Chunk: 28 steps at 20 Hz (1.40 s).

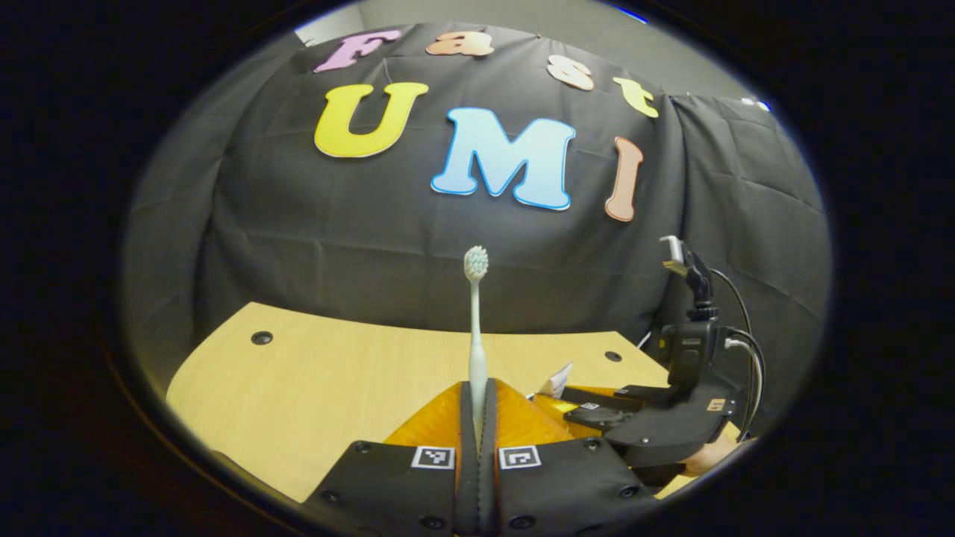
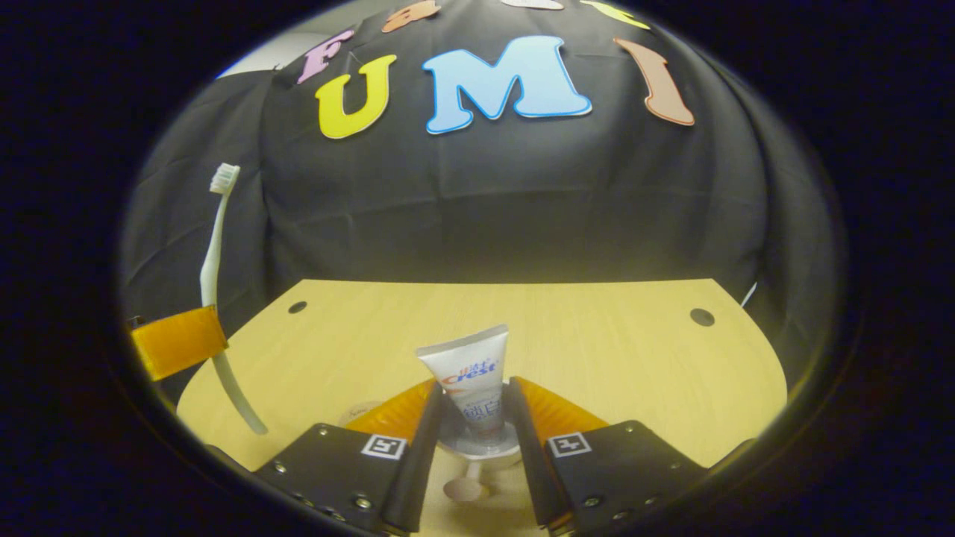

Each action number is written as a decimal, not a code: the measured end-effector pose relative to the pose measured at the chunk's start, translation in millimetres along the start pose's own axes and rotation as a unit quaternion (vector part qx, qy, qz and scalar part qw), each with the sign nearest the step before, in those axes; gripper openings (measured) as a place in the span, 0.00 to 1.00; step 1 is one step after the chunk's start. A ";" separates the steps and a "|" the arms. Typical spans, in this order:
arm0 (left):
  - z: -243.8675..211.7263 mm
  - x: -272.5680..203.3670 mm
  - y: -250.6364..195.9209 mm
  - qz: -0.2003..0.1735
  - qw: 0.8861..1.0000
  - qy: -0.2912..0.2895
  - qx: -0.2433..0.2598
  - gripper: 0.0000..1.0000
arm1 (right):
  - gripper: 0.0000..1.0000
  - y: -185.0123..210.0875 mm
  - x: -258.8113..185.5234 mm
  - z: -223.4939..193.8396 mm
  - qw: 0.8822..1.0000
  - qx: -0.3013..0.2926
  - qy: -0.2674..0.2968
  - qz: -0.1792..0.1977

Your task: Put the toothbrush and toothpaste on the desktop into the cup, then pick up the cup and place it on the coaster on the desktop.

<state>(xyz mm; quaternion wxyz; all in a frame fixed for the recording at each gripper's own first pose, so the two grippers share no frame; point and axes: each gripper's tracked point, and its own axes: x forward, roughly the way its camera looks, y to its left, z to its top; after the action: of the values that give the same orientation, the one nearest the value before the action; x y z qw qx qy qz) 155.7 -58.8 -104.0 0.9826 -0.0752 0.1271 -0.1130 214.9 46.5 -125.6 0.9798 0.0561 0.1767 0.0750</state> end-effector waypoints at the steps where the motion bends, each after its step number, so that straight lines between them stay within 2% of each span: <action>1: -0.1 1.6 -1.0 -0.004 1.000 -0.003 -0.005 0.07 | 0.67 -3.2 -4.6 0.7 1.000 -0.005 0.001 -0.006; 2: 0.4 2.9 -3.4 -0.010 1.000 -0.007 -0.010 0.07 | 0.69 -5.2 -10.0 3.1 1.000 -0.008 0.000 -0.011; 5: 9.0 12.7 -12.1 -0.033 0.998 -0.031 -0.035 0.07 | 0.86 -16.1 -35.6 17.7 0.999 -0.003 -0.027 -0.027; 9: 14.4 30.8 -21.9 -0.055 0.995 -0.054 -0.070 0.07 | 0.86 -41.7 -76.0 27.1 0.997 0.017 -0.054 -0.061; 16: 17.2 58.6 -48.5 -0.098 0.985 -0.081 -0.119 0.07 | 0.86 -71.7 -127.3 19.6 0.992 0.056 -0.056 -0.097; 24: -18.6 87.8 -67.8 -0.115 0.985 -0.102 -0.073 0.07 | 0.86 -72.0 -137.1 -6.0 0.991 0.096 -0.023 -0.091; 28: -44.3 93.6 -70.8 -0.119 0.986 -0.096 -0.061 0.09 | 0.86 -66.6 -136.5 -10.7 0.992 0.094 -0.015 -0.085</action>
<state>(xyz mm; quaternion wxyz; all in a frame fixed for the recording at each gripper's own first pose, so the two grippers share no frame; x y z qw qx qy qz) 217.6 -154.9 -155.7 0.9632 -0.1601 0.0293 -0.2138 93.2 -40.8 -98.5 0.9755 0.1339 0.1724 -0.0266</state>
